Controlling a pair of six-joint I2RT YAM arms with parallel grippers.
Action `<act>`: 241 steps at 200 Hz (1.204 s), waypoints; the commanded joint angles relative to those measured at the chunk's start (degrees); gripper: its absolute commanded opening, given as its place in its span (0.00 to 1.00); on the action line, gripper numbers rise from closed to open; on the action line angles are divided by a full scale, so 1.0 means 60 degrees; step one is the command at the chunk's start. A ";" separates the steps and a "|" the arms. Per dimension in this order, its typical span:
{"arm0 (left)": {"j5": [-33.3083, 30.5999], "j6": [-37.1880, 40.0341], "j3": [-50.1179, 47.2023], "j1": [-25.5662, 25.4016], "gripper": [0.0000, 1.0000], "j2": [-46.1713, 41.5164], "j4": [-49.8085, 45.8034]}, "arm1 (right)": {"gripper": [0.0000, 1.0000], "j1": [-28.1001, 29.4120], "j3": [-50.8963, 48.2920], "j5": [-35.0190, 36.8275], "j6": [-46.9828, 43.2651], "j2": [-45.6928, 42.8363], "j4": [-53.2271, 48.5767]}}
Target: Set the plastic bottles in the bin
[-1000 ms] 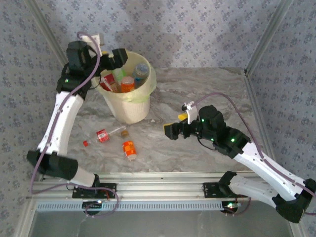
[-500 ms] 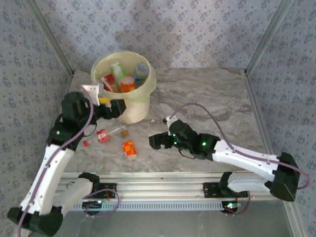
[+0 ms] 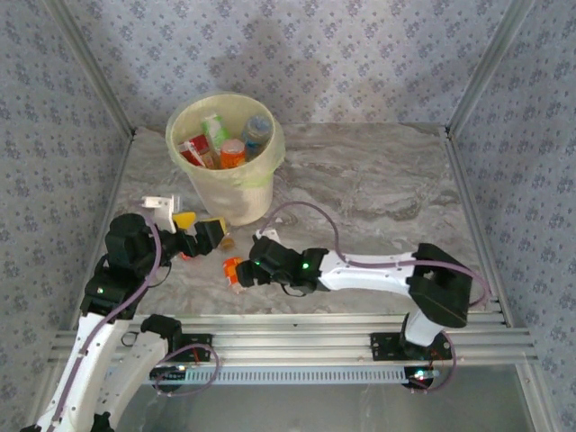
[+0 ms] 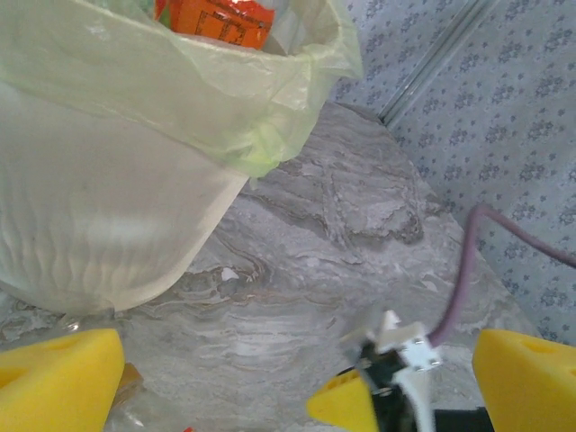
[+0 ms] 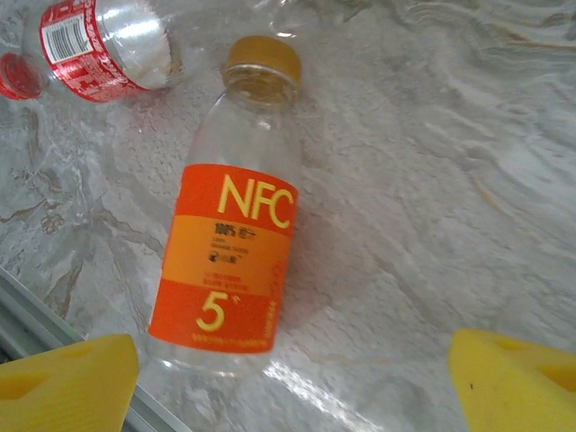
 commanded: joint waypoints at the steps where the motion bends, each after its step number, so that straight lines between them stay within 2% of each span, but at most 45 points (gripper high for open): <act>1: 0.0232 -0.0061 0.0137 -0.0048 1.00 -0.0101 0.0233 | 0.90 0.0056 0.0741 0.0051 0.0483 0.0761 -0.0192; 50: 0.0390 -0.0077 0.0109 -0.0052 1.00 -0.0221 0.0265 | 0.89 0.0156 0.1840 -0.0329 0.0541 0.1933 -0.0634; 93: 0.0505 -0.0128 0.0063 -0.0039 1.00 -0.0197 0.0420 | 0.83 0.0185 0.2223 -0.0501 0.0772 0.2510 -0.0799; 241: 0.0620 -0.0348 0.0035 -0.0038 1.00 0.0012 0.0377 | 0.74 0.0144 0.2823 -0.1336 0.0602 0.3476 -0.0944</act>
